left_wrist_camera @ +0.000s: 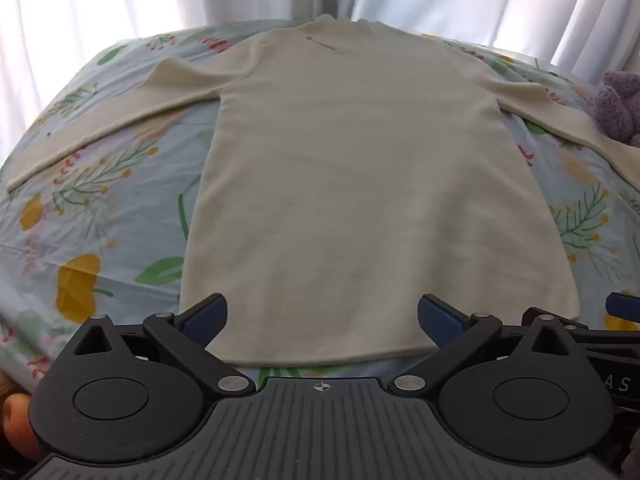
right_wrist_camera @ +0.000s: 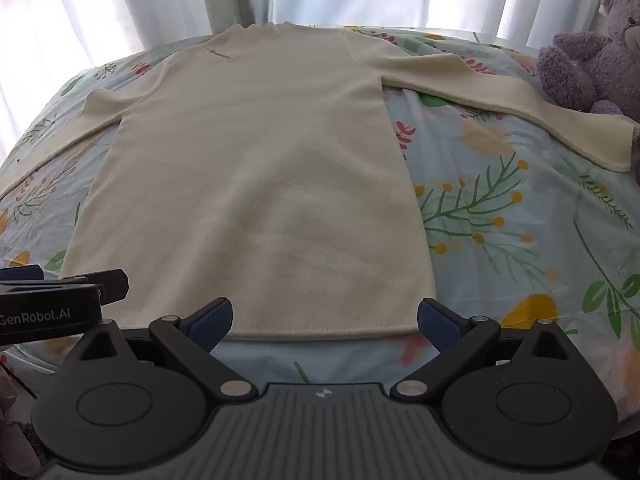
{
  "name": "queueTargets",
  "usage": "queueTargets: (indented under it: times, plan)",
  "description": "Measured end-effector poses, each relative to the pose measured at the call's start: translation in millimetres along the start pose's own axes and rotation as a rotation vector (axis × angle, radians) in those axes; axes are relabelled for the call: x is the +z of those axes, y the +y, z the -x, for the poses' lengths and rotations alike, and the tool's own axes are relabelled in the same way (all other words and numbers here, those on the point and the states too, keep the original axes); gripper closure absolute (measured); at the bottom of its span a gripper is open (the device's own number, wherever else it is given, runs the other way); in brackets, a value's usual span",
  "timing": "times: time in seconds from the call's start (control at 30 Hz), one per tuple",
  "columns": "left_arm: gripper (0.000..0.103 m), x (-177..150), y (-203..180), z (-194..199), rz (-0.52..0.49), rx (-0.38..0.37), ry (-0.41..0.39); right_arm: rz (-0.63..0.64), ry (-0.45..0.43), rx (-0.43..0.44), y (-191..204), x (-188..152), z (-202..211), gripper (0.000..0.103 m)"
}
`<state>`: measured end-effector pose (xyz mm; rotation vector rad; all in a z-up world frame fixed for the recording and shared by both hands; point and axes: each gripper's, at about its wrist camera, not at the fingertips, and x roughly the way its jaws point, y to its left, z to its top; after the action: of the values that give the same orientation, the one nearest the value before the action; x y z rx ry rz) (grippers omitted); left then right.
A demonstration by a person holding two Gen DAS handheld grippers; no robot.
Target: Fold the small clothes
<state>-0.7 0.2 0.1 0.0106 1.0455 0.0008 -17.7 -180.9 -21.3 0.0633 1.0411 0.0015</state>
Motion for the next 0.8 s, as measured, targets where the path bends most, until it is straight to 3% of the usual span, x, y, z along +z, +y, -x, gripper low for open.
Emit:
queueTargets:
  times: [0.8]
  plan:
    - [0.0,4.6,1.1,-2.2,0.009,-0.006,0.022,0.003,0.0,-0.009,0.9,3.7,-0.8,0.004]
